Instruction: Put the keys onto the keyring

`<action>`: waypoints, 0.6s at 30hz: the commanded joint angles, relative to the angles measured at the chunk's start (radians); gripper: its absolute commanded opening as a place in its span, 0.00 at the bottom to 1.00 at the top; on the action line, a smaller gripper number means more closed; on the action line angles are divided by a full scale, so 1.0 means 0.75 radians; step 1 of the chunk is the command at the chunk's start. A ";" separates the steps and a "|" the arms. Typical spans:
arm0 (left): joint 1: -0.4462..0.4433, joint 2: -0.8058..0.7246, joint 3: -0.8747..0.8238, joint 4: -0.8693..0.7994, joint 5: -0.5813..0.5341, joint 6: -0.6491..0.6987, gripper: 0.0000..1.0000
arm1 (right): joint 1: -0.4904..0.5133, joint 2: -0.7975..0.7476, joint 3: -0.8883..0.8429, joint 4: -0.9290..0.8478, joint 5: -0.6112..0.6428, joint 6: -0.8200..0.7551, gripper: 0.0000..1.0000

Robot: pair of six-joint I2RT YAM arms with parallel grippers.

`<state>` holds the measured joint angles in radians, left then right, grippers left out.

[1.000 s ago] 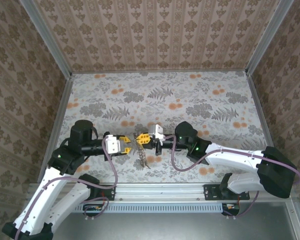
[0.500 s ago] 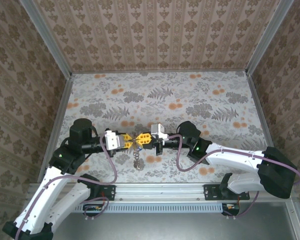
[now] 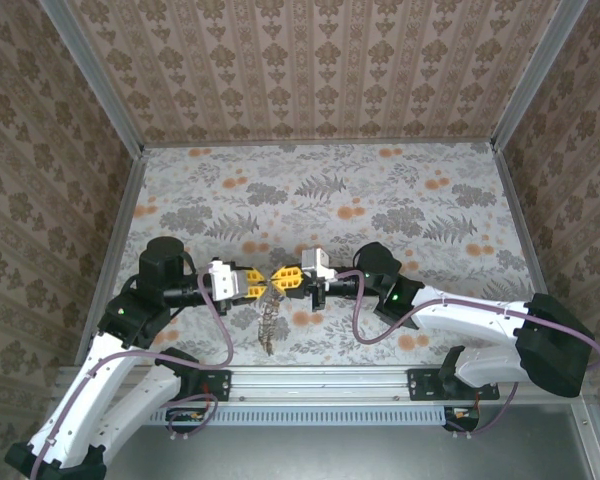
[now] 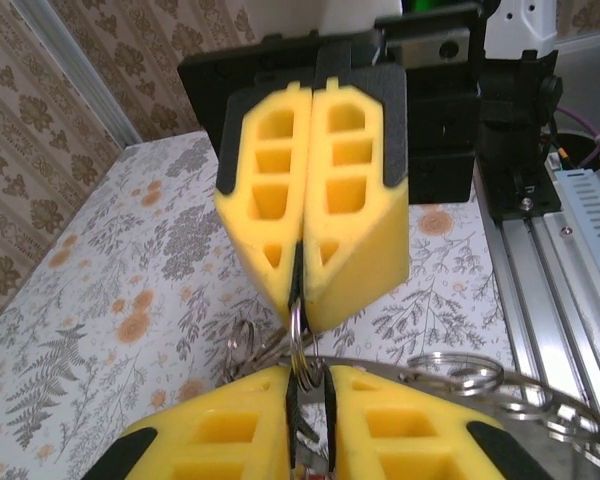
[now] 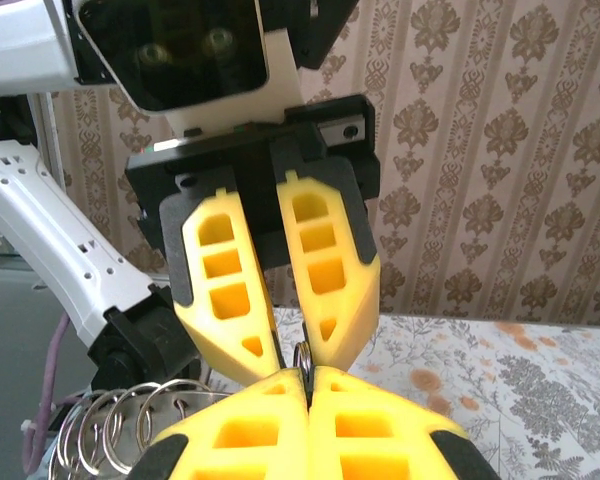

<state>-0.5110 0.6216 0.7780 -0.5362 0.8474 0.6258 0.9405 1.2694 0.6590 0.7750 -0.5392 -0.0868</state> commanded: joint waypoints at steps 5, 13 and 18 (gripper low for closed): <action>-0.007 -0.002 0.005 0.063 0.081 -0.064 0.07 | 0.005 -0.036 -0.001 0.013 -0.011 -0.033 0.00; -0.010 0.091 0.173 -0.294 -0.116 0.090 0.00 | 0.004 -0.130 0.084 -0.494 0.042 -0.288 0.14; -0.030 0.192 0.338 -0.522 -0.234 0.177 0.00 | 0.012 -0.141 0.222 -0.926 0.175 -0.471 0.23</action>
<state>-0.5243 0.7517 0.9501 -0.8009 0.7334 0.6907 0.9451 1.1797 0.7647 0.3145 -0.4797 -0.3248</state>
